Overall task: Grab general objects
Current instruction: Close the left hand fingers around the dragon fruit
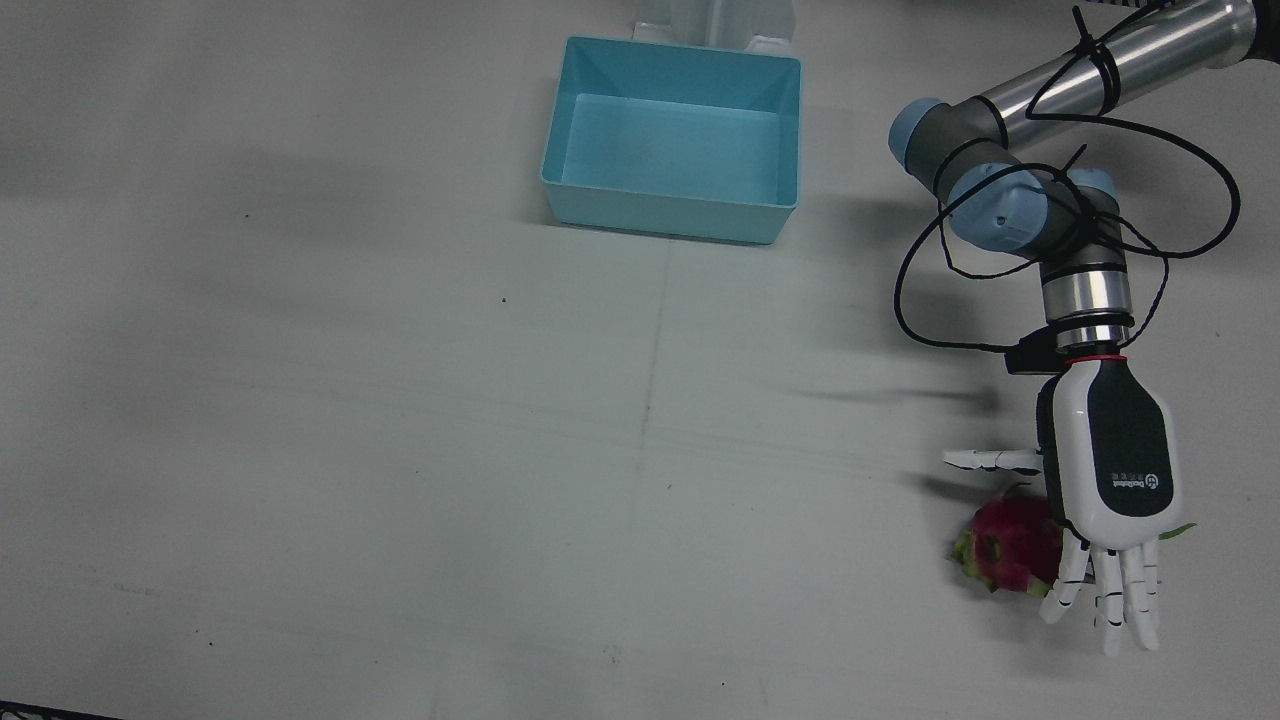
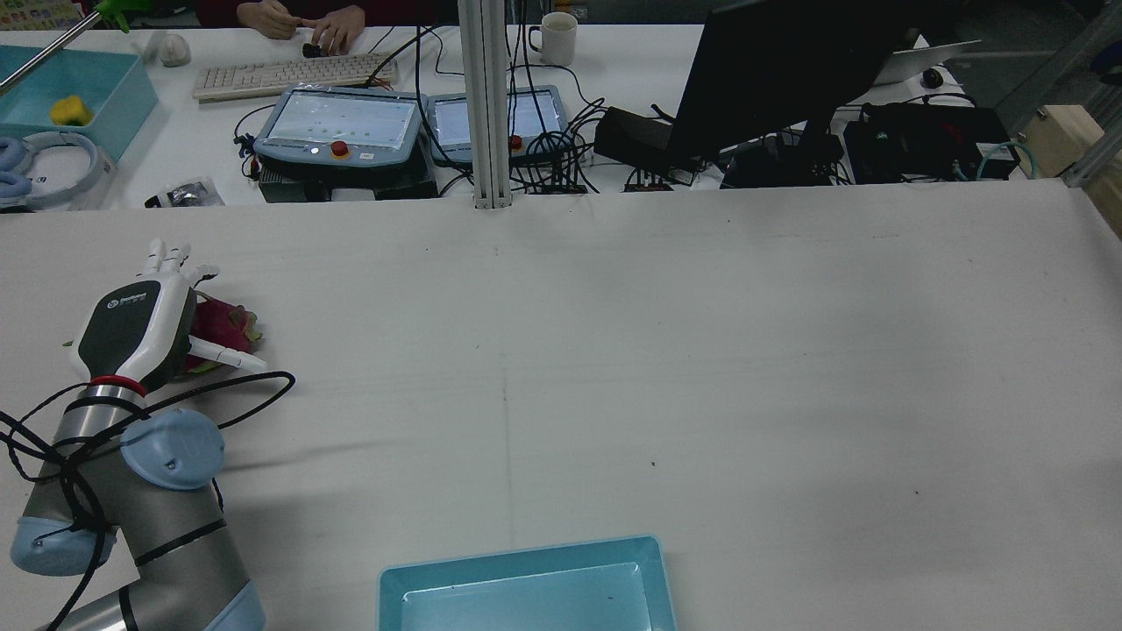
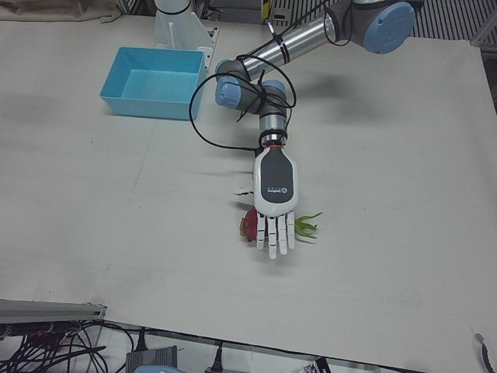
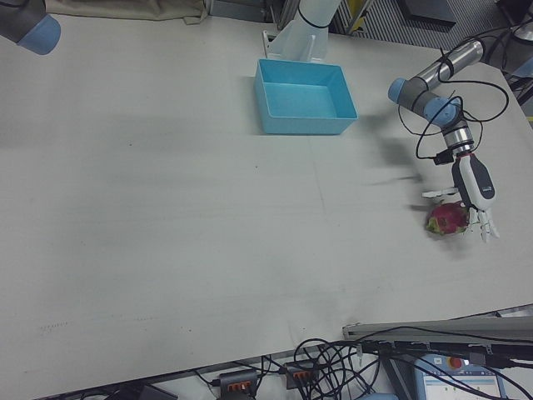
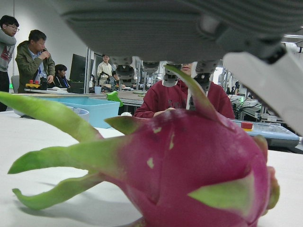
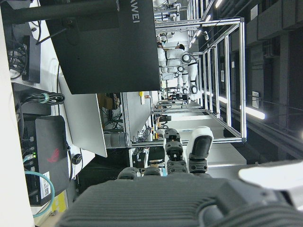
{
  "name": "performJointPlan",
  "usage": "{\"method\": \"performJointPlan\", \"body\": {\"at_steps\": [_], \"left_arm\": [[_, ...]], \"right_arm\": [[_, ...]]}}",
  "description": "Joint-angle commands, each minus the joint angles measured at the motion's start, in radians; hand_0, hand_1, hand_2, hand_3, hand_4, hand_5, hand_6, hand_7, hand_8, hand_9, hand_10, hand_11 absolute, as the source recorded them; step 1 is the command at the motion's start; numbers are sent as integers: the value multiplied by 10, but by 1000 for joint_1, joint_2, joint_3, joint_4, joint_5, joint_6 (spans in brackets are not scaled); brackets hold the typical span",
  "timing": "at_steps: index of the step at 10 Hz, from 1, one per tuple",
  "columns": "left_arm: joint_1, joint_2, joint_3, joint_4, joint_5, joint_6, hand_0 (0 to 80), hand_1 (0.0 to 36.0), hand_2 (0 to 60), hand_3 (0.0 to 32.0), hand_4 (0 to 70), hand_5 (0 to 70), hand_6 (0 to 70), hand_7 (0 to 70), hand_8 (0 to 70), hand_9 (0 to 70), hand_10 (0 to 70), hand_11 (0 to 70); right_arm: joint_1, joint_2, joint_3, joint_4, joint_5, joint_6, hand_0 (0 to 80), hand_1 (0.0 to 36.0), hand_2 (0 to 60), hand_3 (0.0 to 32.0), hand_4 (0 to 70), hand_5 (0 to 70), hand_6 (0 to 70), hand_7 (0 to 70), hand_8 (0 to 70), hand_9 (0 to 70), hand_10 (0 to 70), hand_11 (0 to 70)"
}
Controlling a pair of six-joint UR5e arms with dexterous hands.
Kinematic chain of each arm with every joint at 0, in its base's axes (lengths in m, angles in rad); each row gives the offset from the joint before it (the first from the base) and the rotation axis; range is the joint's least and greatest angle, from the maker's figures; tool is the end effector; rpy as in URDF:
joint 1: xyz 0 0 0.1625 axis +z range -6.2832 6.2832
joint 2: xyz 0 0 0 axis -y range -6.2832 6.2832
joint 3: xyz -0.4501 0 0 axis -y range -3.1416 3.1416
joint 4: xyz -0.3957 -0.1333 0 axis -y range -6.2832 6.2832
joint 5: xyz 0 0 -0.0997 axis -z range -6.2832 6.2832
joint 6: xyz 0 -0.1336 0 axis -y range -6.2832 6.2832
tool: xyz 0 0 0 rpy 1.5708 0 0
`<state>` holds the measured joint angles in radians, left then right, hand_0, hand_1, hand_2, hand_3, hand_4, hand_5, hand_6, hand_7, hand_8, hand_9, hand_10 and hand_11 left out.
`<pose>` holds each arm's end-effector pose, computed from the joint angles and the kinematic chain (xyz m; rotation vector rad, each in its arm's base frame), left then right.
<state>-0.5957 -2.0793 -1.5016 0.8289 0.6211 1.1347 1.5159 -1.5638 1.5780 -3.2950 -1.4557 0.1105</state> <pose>0.3703 -0.5433 0.5091 1.0035 1.1125 -1.4065 0.1201 -0.5238 0.7241 0.0329 1.9887 -2.2781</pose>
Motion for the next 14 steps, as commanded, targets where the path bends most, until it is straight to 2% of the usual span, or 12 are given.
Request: {"method": "performJointPlan", "body": {"at_steps": [1, 4, 7, 9, 10, 11, 13, 14], "left_arm": [[-3, -2, 24, 7, -17, 0, 485, 164, 137, 0, 155, 162, 52, 136, 22, 13, 0, 0], [-3, -2, 40, 6, -18, 0, 487, 167, 112, 0, 109, 149, 54, 141, 19, 14, 0, 0], [1, -4, 60, 2, -18, -1, 494, 180, 132, 0, 104, 145, 58, 141, 19, 14, 0, 0], [1, -2, 61, 4, -30, 0, 519, 216, 160, 0, 84, 123, 48, 120, 17, 10, 0, 0], [2, -2, 63, 4, -35, 0, 543, 232, 133, 0, 79, 115, 42, 113, 20, 8, 0, 2], [2, -4, 70, 2, -37, 0, 548, 232, 116, 0, 86, 120, 43, 118, 23, 9, 0, 0], [2, -4, 87, -1, -37, -1, 537, 229, 142, 0, 105, 124, 44, 128, 23, 11, 0, 0], [2, -2, 89, -2, -37, 0, 531, 230, 174, 0, 118, 125, 47, 139, 23, 13, 0, 0]], "right_arm": [[0, -1, 0, 0, 0, 0, 0, 0, 0, 0, 0, 0, 0, 0, 0, 0, 0, 0], [1, -1, 0, 0, 0, 0, 0, 0, 0, 0, 0, 0, 0, 0, 0, 0, 0, 0], [0, -1, -1, 0, 0, 0, 0, 0, 0, 0, 0, 0, 0, 0, 0, 0, 0, 0], [0, -1, -1, 0, 0, 0, 0, 0, 0, 0, 0, 0, 0, 0, 0, 0, 0, 0], [1, -1, 0, 0, 2, 0, 0, 0, 0, 0, 0, 0, 0, 0, 0, 0, 0, 0], [1, -1, -1, 0, 0, 0, 0, 0, 0, 0, 0, 0, 0, 0, 0, 0, 0, 0], [1, -1, -1, 0, 0, 0, 0, 0, 0, 0, 0, 0, 0, 0, 0, 0, 0, 0], [0, 1, 0, 0, 0, 0, 0, 0, 0, 0, 0, 0, 0, 0, 0, 0, 0, 0]]}}
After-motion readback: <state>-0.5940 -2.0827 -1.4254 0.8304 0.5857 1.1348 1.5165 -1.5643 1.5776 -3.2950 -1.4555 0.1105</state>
